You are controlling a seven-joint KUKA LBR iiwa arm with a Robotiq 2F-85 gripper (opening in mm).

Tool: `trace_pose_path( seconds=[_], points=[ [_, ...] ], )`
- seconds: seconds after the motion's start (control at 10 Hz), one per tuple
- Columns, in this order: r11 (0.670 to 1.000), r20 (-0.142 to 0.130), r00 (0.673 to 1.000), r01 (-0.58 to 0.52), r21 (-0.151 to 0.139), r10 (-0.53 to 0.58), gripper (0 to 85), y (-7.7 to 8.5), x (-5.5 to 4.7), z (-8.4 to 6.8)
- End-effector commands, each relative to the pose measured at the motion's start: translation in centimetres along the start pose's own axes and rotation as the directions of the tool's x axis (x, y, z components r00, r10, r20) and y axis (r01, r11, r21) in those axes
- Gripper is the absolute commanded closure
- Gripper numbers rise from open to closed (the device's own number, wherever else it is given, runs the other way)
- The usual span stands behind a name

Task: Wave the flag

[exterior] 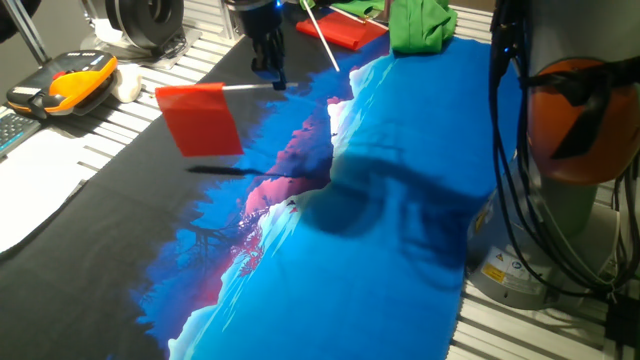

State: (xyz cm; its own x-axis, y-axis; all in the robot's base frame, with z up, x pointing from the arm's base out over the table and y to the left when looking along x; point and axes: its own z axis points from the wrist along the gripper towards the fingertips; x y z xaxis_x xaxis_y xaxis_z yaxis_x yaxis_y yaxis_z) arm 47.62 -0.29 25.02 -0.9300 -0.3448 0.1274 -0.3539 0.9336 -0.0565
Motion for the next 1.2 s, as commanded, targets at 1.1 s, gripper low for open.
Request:
trace_pose_path(
  seconds=[1.1],
  points=[
    [0.992, 0.029, 0.999, 0.036, -0.119, -0.033, 85.0, 1.1, -0.4, 0.2]
  ],
)
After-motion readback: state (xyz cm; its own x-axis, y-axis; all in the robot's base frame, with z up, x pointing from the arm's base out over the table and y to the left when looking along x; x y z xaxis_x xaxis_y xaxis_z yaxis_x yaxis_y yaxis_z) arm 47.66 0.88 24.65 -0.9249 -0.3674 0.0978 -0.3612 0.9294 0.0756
